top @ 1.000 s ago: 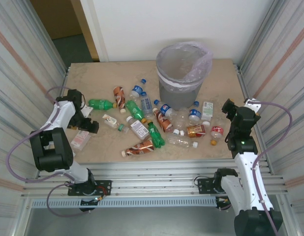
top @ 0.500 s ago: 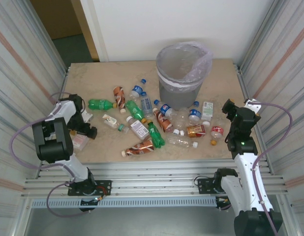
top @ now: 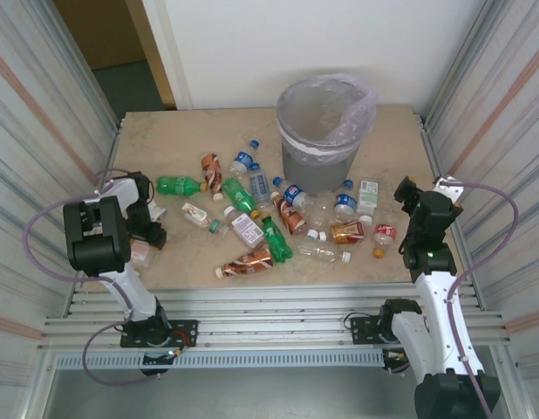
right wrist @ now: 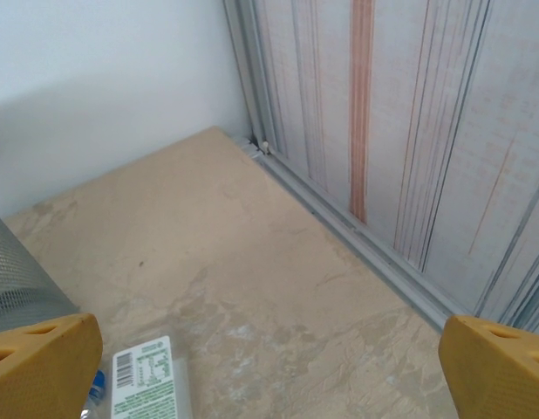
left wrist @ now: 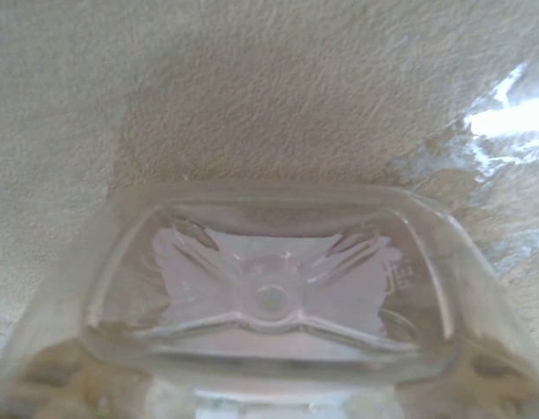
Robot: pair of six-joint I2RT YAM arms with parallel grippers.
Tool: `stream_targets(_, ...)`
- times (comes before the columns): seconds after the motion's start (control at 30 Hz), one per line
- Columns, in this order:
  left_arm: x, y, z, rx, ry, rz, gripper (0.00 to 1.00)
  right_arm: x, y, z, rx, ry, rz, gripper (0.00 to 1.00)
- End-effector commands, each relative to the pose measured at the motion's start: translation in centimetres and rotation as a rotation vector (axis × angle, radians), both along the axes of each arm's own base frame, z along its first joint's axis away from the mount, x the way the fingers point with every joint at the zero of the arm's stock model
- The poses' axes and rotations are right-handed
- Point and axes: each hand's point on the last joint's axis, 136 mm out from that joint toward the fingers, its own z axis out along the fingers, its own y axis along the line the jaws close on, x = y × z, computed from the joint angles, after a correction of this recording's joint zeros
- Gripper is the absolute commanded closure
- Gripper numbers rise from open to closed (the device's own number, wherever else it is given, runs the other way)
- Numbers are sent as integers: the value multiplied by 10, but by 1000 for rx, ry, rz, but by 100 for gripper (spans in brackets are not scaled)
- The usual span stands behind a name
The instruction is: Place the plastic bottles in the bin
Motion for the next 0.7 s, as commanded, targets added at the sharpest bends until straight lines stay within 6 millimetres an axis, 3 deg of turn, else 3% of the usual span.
stream_targets(0.0,10,4,8,8,-42,13,47,-2,-5,4,-16,-17,-25,2)
stream_targets(0.2,25,-5,35,-34,-167,36,62,-5,-5,6,-16,-29,-27,2)
stream_targets(0.43,41,-16,86,-35,-348,45,62,-6,-4,8,-9,-37,-22,2)
stream_targets(0.67,64,-46,153,-120,-597,68,63,-7,-4,10,2,-36,-22,2)
